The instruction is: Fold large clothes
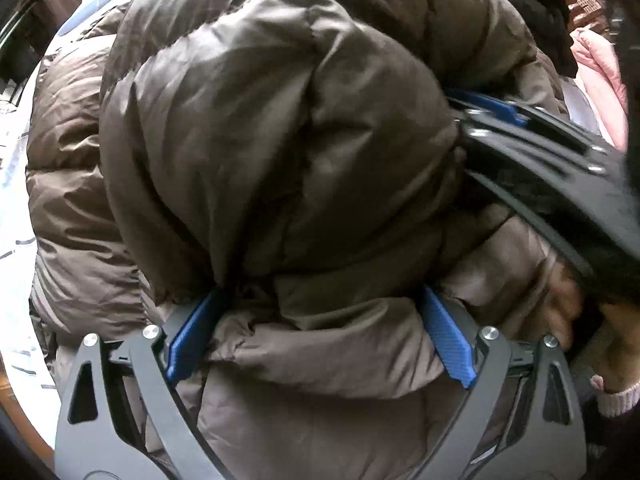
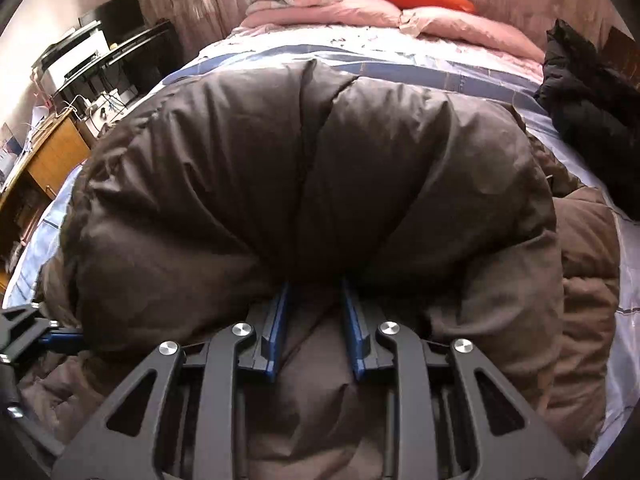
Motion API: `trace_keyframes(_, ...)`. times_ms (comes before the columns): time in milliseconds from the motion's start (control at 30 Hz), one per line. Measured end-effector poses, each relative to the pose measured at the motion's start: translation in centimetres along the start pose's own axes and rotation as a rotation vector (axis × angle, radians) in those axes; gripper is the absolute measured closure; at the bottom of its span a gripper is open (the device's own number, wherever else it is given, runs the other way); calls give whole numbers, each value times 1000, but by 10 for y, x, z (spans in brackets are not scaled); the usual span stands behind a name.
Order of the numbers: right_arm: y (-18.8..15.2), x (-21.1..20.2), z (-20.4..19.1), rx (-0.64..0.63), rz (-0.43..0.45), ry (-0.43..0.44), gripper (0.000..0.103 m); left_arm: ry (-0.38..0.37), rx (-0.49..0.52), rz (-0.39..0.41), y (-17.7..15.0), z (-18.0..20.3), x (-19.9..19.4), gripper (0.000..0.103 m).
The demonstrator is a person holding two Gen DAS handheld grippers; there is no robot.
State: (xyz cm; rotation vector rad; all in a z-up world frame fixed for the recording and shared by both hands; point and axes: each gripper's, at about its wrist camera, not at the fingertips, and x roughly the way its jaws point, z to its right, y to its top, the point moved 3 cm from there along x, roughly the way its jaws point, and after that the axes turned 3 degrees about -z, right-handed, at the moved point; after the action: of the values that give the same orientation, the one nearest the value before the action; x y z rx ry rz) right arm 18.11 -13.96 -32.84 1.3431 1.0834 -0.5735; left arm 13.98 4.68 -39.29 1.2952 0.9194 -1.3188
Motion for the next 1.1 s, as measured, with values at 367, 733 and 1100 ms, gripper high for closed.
trace_keyframes(367, -31, -48, 28, -19, -271, -110, 58, 8, -5, -7, 11, -3, -11, 7)
trace_keyframes(733, -56, -1, 23, -25, -371, -186, 52, 22, 7, -10, 13, 4, -12, 5)
trace_keyframes(1100, -54, -44, 36, -66, -418, -142, 52, 29, 10, -9, 10, 10, -11, 5)
